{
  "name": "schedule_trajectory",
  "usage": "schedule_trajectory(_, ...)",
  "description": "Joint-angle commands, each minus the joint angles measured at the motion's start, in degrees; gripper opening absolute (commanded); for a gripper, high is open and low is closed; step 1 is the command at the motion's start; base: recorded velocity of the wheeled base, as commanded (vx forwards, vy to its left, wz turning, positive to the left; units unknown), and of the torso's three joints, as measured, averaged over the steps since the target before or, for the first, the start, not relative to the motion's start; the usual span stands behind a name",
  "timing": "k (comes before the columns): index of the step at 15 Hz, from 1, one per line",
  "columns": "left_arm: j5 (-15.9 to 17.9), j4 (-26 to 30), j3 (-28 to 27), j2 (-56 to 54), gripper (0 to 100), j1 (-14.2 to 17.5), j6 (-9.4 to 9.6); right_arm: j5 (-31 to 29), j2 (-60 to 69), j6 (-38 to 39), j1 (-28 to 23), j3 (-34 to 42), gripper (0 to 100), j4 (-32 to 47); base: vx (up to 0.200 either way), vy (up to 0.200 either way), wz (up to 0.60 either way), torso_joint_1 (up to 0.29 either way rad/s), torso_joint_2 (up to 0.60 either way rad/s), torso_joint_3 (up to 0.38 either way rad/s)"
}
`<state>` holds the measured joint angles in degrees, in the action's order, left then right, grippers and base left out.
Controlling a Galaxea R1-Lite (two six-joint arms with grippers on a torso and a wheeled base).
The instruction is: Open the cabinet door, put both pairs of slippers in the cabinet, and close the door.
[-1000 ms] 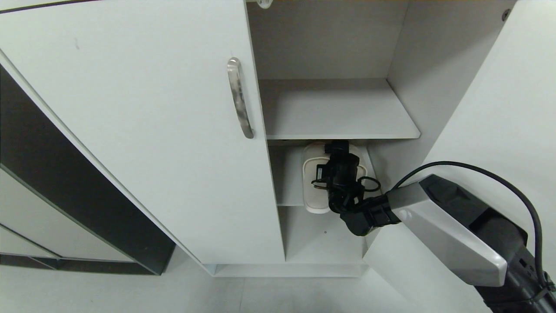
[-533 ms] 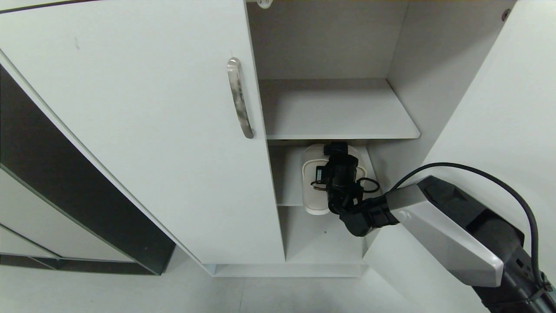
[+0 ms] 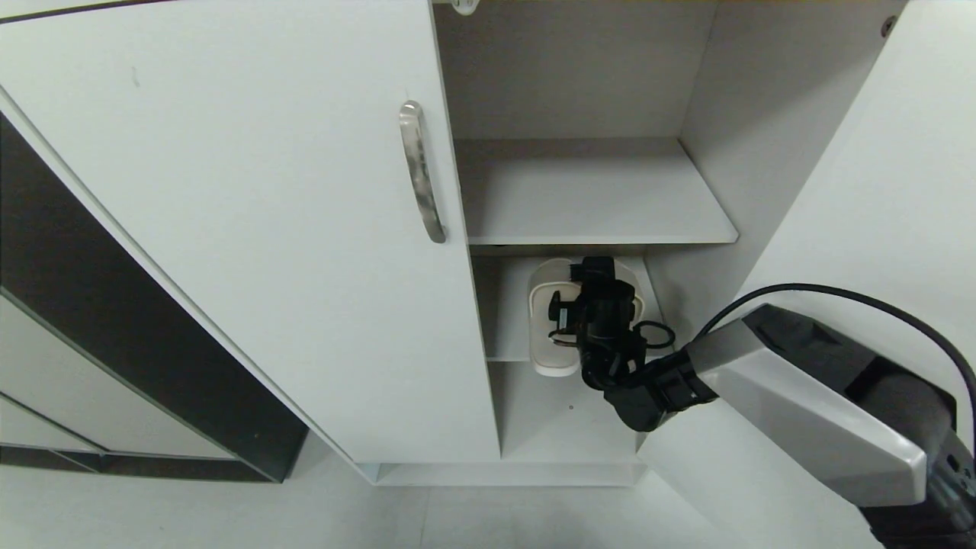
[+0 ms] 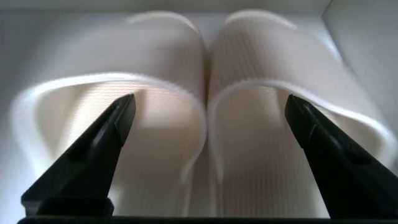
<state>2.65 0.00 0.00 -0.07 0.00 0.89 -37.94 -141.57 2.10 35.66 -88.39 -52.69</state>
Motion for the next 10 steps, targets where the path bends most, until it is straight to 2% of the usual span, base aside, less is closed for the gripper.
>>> schedule_trajectory(1,0.1,0.0,0.0,0.1,0,0.0,0.08,-1.1,8.6,-0.1,3.1,12.2,100,-5.4,0.000,0.000,0.00,0.000,0.00,0.000)
schedule_trajectory(2,0.1,0.0,0.0,0.1,0,0.0,0.08,-1.3,10.2,-0.1,4.0,15.6,100,-7.5,0.000,0.000,0.00,0.000,0.00,0.000)
schedule_trajectory(3,0.1,0.1,0.0,0.1,0,0.1,0.16,-1.4,13.2,-0.1,6.3,23.4,100,-12.4,0.000,0.000,0.00,0.000,0.00,0.000)
schedule_trajectory(5,0.1,0.0,0.0,0.1,0,0.0,0.16,-2.9,16.6,-0.3,9.2,33.1,100,-18.2,0.000,0.000,0.00,0.000,0.00,0.000)
schedule_trajectory(7,0.1,0.0,0.0,0.1,0,0.0,0.16,-3.4,18.7,-0.3,10.9,40.5,100,-23.2,0.000,0.000,0.00,0.000,0.00,0.000)
schedule_trajectory(10,0.1,0.0,0.0,0.1,0,0.0,0.08,-3.4,18.3,-1.8,10.9,41.6,100,-25.1,0.000,0.000,0.00,0.000,0.00,0.000)
